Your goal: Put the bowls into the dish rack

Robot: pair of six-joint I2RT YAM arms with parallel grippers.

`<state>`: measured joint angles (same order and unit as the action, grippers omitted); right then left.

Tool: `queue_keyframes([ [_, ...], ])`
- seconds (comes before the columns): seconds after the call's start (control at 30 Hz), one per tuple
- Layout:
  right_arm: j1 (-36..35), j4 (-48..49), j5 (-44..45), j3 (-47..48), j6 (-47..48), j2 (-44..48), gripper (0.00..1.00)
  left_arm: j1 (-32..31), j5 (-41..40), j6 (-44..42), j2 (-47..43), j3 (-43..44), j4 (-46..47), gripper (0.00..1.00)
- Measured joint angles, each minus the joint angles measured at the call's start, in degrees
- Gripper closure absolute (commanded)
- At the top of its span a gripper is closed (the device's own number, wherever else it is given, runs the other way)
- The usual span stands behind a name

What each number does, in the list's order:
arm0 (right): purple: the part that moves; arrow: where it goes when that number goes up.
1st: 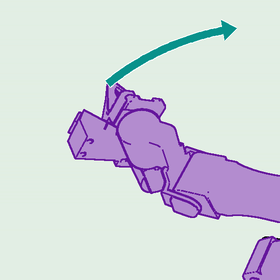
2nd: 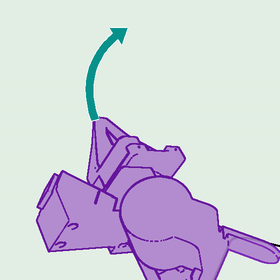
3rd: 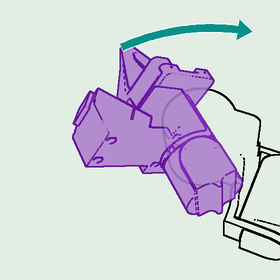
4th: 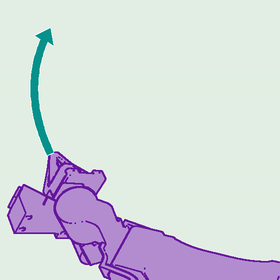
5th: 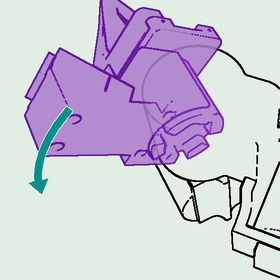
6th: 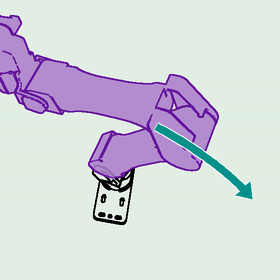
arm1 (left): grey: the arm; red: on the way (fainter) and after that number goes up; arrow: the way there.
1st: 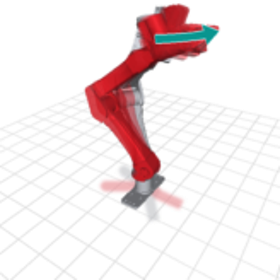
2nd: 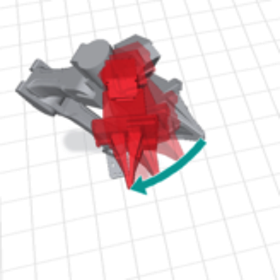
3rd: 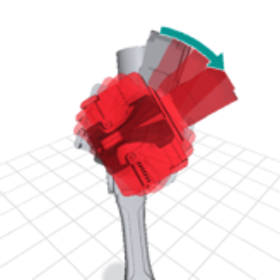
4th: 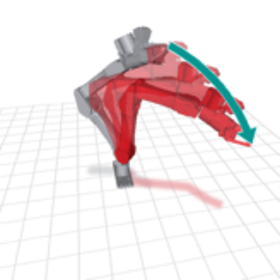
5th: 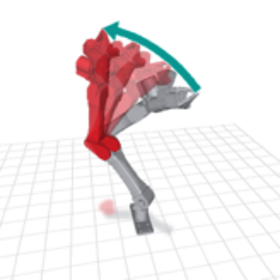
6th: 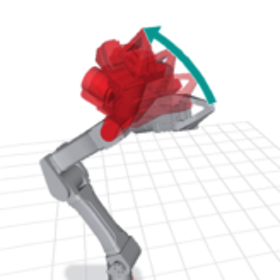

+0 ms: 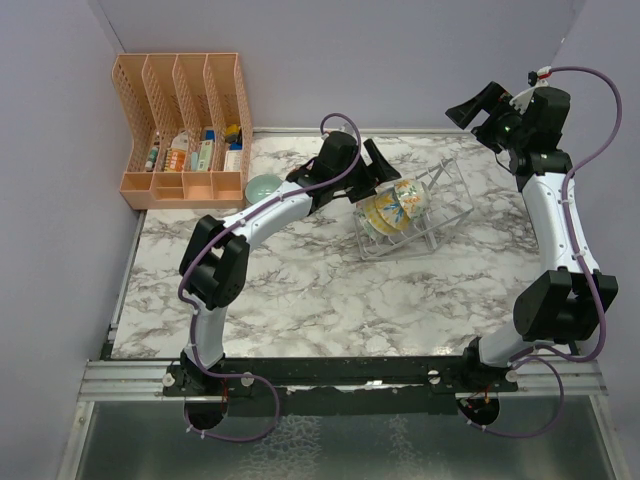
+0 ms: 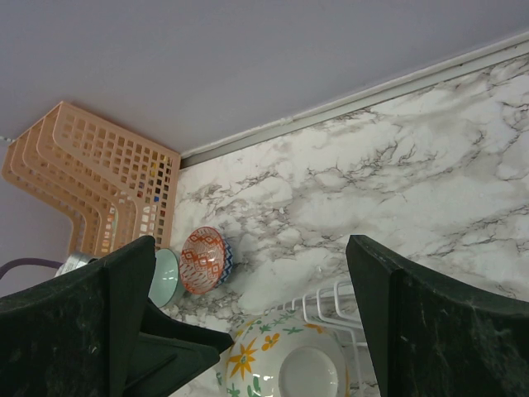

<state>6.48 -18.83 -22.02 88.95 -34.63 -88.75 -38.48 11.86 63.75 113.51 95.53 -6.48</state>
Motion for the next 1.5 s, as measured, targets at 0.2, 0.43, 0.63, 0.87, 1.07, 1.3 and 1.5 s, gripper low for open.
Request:
queue_keyframes([
  [0.2,0.0,0.0,0.02,0.0,0.0,0.0,0.02,0.0,-0.04,-0.02,-0.15,-0.55,0.68,0.16],
  [0.43,0.0,0.02,0.0,0.0,0.0,-0.02,0.02,0.04,-0.07,-0.04,-0.59,-0.85,0.68,0.16],
  [0.63,0.0,0.02,0.0,0.0,0.0,-0.04,0.02,0.11,-0.04,-0.07,-0.59,-0.61,0.59,0.16],
  [0.87,0.0,0.02,0.0,0.0,0.0,-0.2,0.02,0.5,-0.04,-0.28,-0.92,-0.5,0.48,0.16],
  [1.07,0.0,0.02,0.0,0.0,0.02,-0.2,0.02,0.81,-0.17,-1.29,-2.43,-0.52,-0.79,0.16],
  [1.3,0.0,0.02,0.0,0.0,0.39,-0.24,0.02,0.98,-0.5,-1.73,-5.01,-4.17,-1.25,0.16],
  [1.5,0.0,0.0,0.0,0.0,0.42,-0.44,0.02,1.01,-0.5,-1.51,-5.03,-6.69,-1.25,0.16],
])
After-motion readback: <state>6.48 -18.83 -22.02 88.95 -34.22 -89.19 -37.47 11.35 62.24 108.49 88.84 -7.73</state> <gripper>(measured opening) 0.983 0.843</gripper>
